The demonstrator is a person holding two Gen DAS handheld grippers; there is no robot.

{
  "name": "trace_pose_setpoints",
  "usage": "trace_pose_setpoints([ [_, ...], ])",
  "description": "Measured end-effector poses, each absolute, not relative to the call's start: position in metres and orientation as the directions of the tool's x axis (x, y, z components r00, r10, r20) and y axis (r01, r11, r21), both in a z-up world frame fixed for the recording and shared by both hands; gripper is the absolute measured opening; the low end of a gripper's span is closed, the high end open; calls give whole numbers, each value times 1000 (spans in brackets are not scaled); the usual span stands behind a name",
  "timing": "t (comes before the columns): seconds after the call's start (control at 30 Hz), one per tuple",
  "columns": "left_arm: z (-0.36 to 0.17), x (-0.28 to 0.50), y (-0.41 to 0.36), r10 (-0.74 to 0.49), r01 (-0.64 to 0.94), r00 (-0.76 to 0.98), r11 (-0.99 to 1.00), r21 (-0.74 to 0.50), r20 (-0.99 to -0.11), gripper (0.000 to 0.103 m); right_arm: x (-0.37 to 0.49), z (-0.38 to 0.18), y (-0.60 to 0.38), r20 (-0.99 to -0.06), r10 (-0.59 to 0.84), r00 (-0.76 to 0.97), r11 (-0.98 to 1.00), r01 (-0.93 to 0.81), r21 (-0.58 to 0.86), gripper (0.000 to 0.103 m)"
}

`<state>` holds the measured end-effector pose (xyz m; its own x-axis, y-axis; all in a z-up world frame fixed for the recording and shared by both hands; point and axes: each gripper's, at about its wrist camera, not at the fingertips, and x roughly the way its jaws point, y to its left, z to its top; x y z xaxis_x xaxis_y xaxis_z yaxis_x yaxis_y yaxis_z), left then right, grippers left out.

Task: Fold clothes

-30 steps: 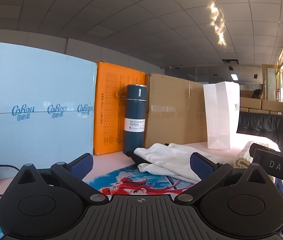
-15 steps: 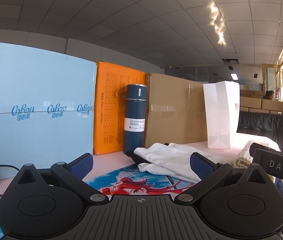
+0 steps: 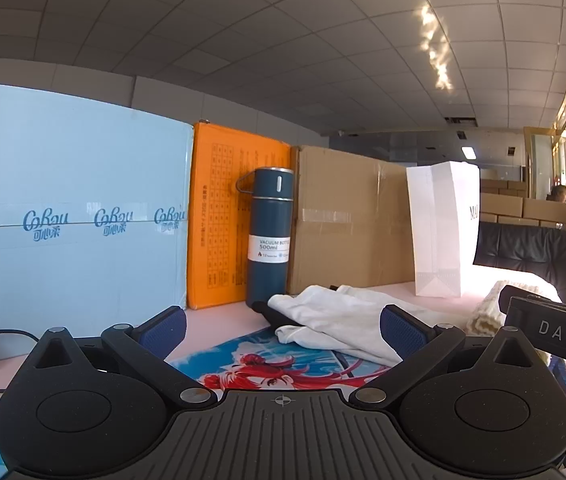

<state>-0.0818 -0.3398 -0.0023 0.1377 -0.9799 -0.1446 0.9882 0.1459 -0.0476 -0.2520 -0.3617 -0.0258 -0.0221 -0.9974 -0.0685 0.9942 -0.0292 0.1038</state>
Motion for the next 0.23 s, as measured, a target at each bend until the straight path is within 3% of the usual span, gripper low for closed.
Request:
trace_pose_setpoints([
  [0.23,-2,-82,-340,-980,988,136,144,-48,-144,103,-252,-27,-361,-69,-997,-21,-28,994,101,103],
])
